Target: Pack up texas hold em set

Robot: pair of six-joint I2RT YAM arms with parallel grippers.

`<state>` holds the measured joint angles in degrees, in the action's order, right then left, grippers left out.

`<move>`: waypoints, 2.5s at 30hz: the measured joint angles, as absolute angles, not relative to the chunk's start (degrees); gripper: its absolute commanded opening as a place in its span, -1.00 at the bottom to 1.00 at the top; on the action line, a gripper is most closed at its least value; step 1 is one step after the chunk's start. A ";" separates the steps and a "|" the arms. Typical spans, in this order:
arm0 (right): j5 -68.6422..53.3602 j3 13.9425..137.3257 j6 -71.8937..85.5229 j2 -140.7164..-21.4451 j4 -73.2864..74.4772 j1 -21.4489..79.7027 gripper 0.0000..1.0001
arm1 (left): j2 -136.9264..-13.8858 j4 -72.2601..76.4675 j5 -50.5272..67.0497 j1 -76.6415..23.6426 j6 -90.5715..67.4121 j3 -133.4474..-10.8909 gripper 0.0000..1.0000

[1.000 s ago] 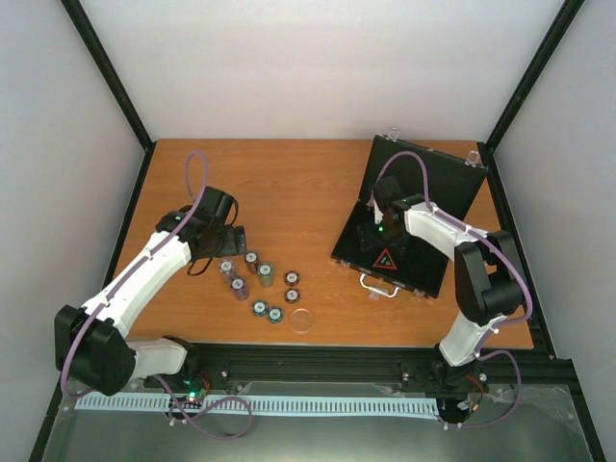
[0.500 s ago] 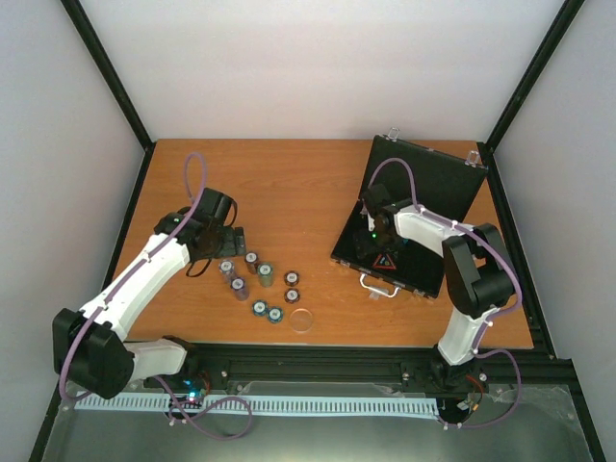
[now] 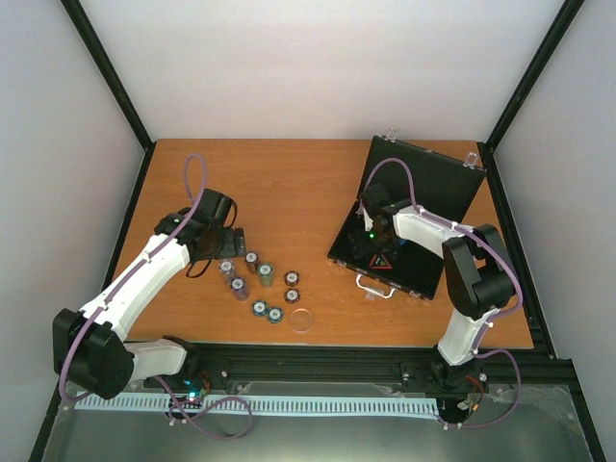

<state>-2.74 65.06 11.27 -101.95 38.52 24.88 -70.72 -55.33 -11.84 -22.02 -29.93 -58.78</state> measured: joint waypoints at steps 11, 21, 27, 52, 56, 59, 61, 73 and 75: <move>-7.53 65.06 10.31 -101.25 38.76 25.08 0.67 | -70.43 -55.29 -11.73 -22.02 -29.93 -57.80 0.99; -8.12 65.21 10.22 -99.35 39.22 25.63 0.66 | -70.02 -55.29 -11.70 -22.02 -29.93 -57.58 1.00; -7.55 65.58 10.35 -98.26 39.24 26.09 0.66 | -70.02 -55.27 -11.70 -22.02 -29.95 -57.56 0.99; -7.44 65.60 11.00 -103.70 40.42 27.03 0.68 | -70.02 -55.22 -11.33 -22.02 -30.04 -57.34 0.99; -6.20 65.30 11.16 -103.63 40.38 27.09 0.68 | -70.02 -55.09 -11.33 -22.02 -30.04 -57.01 0.99; -5.72 65.30 11.14 -103.44 40.60 27.09 0.69 | -70.02 -54.98 -11.31 -22.02 -30.04 -56.93 0.99; -5.10 65.30 11.09 -103.33 40.91 27.09 0.68 | -70.02 -54.87 -11.31 -22.02 -30.04 -56.93 0.99; 3.62 65.52 11.44 -103.02 45.28 27.09 0.71 | -70.19 -54.22 -11.27 -22.02 -30.00 -56.93 0.99; 4.69 65.63 11.55 -102.89 45.76 27.09 0.71 | -70.37 -53.95 -11.27 -22.02 -29.98 -56.93 0.99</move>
<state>4.69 65.63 11.55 -102.89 45.76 27.09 -70.37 -53.95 -11.27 -22.02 -29.98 -56.93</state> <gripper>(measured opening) 0.854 0.997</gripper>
